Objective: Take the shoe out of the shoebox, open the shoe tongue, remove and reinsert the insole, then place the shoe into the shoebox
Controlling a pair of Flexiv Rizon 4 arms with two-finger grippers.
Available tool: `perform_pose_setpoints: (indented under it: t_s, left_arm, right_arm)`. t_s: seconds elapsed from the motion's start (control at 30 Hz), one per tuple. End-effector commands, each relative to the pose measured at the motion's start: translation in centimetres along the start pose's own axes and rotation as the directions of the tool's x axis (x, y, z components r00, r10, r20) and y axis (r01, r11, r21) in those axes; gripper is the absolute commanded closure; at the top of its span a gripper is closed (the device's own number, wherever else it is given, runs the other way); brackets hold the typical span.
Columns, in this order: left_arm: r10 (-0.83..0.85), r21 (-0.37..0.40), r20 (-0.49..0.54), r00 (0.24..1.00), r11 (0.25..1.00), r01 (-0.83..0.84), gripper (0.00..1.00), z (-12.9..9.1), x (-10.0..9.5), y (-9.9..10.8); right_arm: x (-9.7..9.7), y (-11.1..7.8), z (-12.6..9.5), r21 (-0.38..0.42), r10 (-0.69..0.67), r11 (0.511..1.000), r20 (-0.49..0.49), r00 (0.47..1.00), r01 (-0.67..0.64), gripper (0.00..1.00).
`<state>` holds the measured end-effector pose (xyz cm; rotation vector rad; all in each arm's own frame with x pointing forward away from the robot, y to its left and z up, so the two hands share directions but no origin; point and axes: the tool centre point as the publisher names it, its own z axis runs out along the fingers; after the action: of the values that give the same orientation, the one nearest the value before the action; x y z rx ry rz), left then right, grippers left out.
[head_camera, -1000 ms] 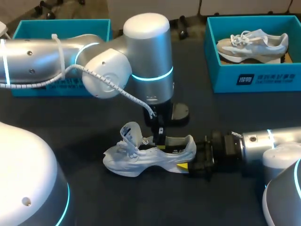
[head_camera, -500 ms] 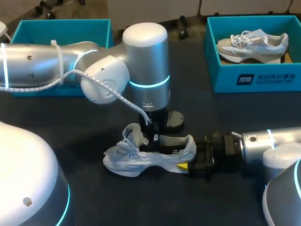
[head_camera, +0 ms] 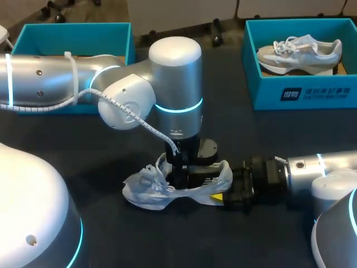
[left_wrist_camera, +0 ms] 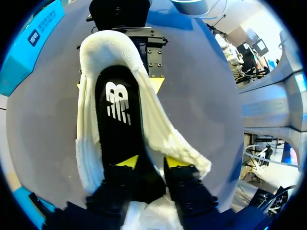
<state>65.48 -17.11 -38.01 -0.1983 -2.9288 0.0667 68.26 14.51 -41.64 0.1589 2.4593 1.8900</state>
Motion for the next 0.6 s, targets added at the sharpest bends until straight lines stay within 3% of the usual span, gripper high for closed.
perform_pose_setpoints:
  t_s: [0.03, 0.6]
  left_arm:
    - [0.0, -0.025, 0.021, 1.0, 1.0, 0.001, 0.59, 0.7, 0.0, -0.9]
    - [-0.038, -0.092, 0.151, 0.988, 0.994, 0.053, 0.63, 2.3, -2.2, -0.5]
  right_arm:
    - [0.0, 0.0, 0.1, 0.002, 0.001, 1.0, 0.002, 1.0, -0.001, 1.0]
    - [0.0, 0.0, 0.1, 0.002, 0.001, 1.0, 0.002, 1.0, -0.001, 1.0]
